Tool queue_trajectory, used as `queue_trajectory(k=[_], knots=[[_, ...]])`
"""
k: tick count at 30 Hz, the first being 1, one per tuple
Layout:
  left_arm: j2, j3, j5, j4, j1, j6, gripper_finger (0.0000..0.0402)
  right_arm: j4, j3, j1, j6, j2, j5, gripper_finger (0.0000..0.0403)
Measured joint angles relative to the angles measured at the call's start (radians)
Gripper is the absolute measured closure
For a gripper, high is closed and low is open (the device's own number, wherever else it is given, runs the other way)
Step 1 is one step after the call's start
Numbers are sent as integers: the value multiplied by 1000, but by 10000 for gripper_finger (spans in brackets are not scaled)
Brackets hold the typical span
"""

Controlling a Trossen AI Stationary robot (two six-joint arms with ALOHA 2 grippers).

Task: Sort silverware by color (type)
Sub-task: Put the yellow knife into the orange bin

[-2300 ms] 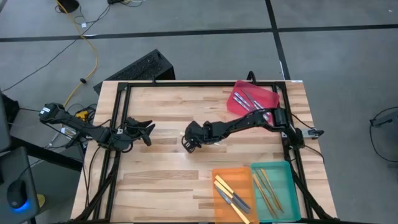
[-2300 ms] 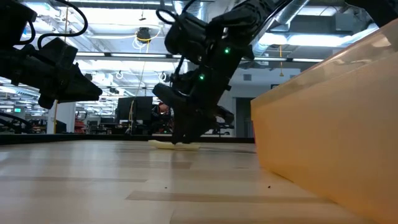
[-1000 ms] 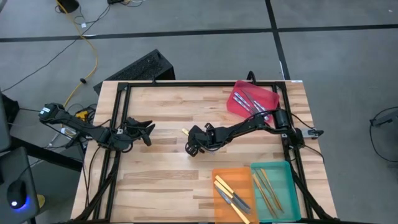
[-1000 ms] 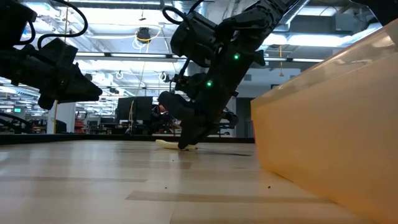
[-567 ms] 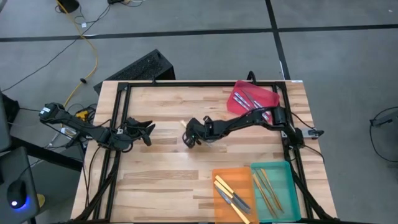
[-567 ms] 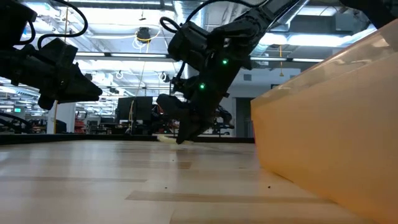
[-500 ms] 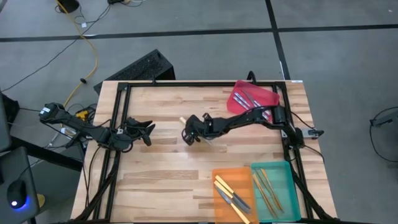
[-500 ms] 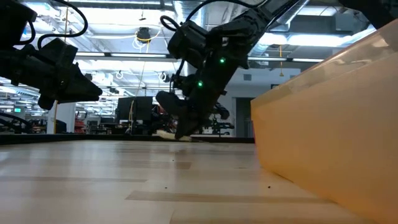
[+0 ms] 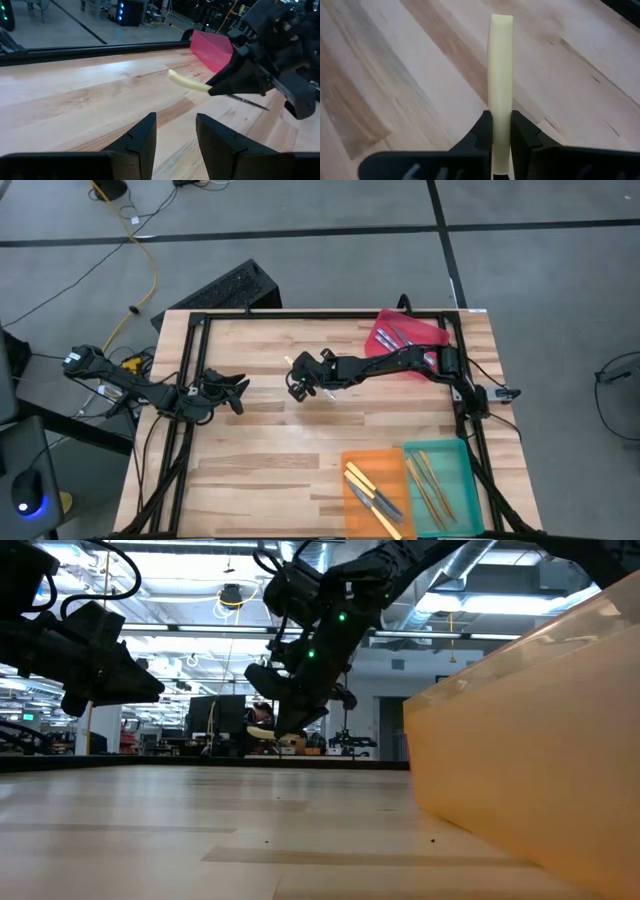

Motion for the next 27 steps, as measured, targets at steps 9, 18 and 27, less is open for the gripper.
queue_trajectory(k=[9,18,27], knots=[[0,0,0,0,0,0,280,-120,90,4,-26,-2,0,358],[0,0,0,0,0,0,280,-258,175,11,-34,-2,0,358],[0,0,0,0,0,0,280,-385,288,38,-78,-3,-1,358]])
